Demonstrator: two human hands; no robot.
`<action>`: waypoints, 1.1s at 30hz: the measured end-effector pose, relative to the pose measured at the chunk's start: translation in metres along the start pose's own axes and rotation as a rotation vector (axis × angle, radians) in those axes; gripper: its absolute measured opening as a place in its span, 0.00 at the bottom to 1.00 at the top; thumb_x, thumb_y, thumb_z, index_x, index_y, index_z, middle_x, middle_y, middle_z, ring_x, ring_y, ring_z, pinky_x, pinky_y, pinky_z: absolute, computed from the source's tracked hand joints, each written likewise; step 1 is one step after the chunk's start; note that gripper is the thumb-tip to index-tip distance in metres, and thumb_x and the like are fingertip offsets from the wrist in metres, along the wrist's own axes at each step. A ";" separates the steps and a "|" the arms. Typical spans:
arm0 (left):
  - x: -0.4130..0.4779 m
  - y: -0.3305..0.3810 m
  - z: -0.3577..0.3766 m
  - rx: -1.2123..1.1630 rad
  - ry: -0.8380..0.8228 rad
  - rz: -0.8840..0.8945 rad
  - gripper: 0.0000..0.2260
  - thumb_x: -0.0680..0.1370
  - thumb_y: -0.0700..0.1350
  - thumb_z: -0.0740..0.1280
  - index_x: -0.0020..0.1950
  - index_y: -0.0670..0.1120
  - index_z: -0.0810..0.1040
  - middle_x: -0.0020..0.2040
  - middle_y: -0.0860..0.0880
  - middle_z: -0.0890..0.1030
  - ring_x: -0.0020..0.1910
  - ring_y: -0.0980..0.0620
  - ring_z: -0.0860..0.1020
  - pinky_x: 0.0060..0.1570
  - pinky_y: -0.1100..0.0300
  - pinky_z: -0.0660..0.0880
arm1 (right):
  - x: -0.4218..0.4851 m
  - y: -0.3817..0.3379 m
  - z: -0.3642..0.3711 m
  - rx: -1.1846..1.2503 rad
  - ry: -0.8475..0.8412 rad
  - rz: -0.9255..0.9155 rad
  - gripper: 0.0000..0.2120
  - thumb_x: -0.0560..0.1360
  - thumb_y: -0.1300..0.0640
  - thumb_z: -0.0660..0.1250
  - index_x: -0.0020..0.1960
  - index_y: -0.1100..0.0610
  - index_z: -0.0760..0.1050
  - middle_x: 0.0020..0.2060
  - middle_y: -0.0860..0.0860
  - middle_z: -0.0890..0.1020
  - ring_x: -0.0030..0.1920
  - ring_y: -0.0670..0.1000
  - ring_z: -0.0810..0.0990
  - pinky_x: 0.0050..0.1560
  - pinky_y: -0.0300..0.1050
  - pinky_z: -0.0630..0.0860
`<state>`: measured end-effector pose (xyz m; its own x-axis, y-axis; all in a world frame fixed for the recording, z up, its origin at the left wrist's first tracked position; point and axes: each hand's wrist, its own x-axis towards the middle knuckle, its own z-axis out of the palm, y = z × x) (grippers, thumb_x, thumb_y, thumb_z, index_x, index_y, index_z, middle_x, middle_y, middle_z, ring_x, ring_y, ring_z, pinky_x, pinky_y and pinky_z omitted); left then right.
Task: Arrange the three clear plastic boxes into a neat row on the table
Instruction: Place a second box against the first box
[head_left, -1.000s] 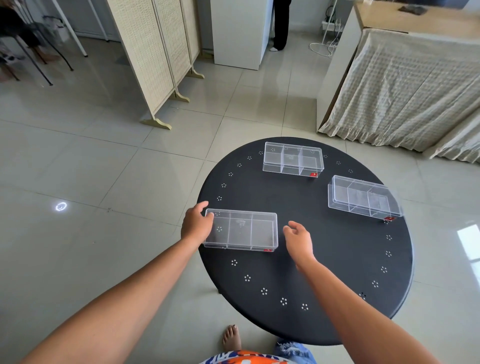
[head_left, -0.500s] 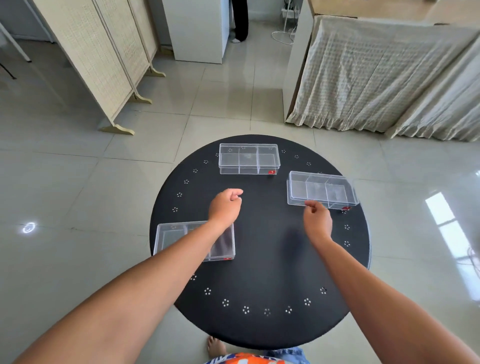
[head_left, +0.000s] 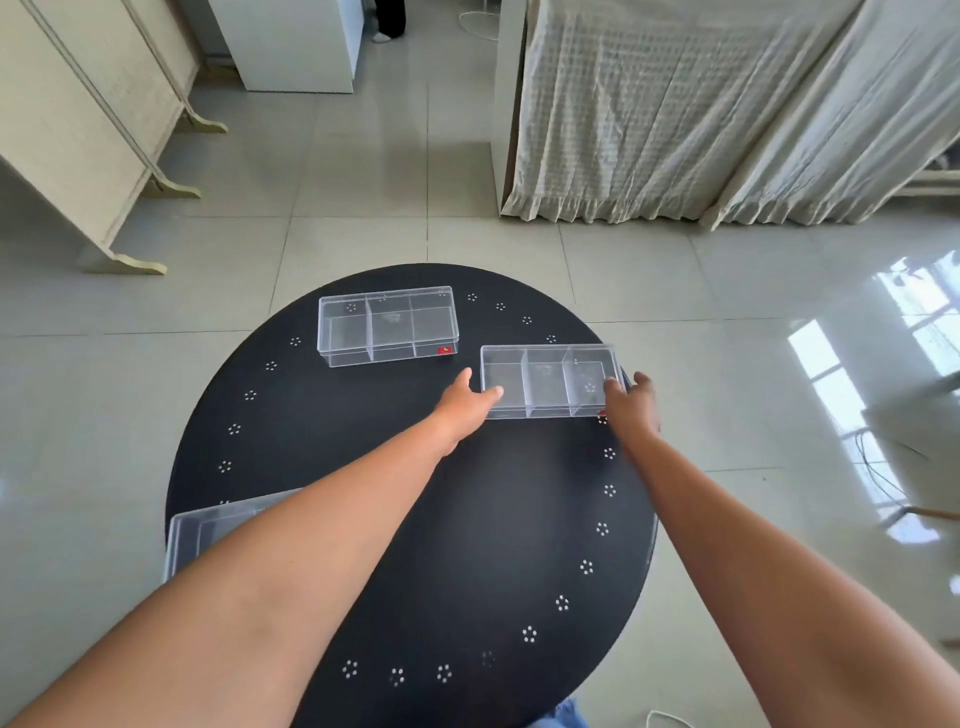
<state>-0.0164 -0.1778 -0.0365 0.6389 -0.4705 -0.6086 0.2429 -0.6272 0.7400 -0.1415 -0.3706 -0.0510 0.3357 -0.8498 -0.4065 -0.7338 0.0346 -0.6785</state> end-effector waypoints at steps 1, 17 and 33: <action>0.004 0.002 0.004 -0.020 -0.008 -0.011 0.34 0.78 0.56 0.62 0.79 0.49 0.50 0.79 0.48 0.57 0.76 0.46 0.59 0.71 0.49 0.59 | 0.005 0.000 -0.001 0.068 -0.057 0.005 0.20 0.78 0.52 0.59 0.68 0.58 0.70 0.55 0.52 0.79 0.56 0.57 0.77 0.57 0.48 0.70; -0.016 0.003 -0.003 -0.146 -0.004 0.071 0.24 0.79 0.49 0.60 0.75 0.49 0.62 0.74 0.51 0.68 0.68 0.55 0.67 0.60 0.60 0.60 | -0.016 0.011 0.012 0.191 -0.063 0.015 0.12 0.75 0.58 0.55 0.34 0.52 0.69 0.27 0.48 0.70 0.29 0.51 0.65 0.31 0.44 0.61; -0.099 -0.093 -0.168 -0.186 0.308 0.156 0.23 0.77 0.45 0.63 0.73 0.50 0.68 0.71 0.49 0.73 0.60 0.57 0.75 0.63 0.56 0.71 | -0.159 -0.045 0.122 0.244 -0.240 -0.175 0.14 0.75 0.61 0.55 0.47 0.56 0.80 0.36 0.50 0.79 0.34 0.50 0.69 0.36 0.45 0.66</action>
<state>0.0204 0.0315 0.0026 0.8607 -0.3253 -0.3916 0.2359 -0.4268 0.8730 -0.0901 -0.1735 -0.0306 0.5936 -0.7074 -0.3836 -0.5007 0.0485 -0.8643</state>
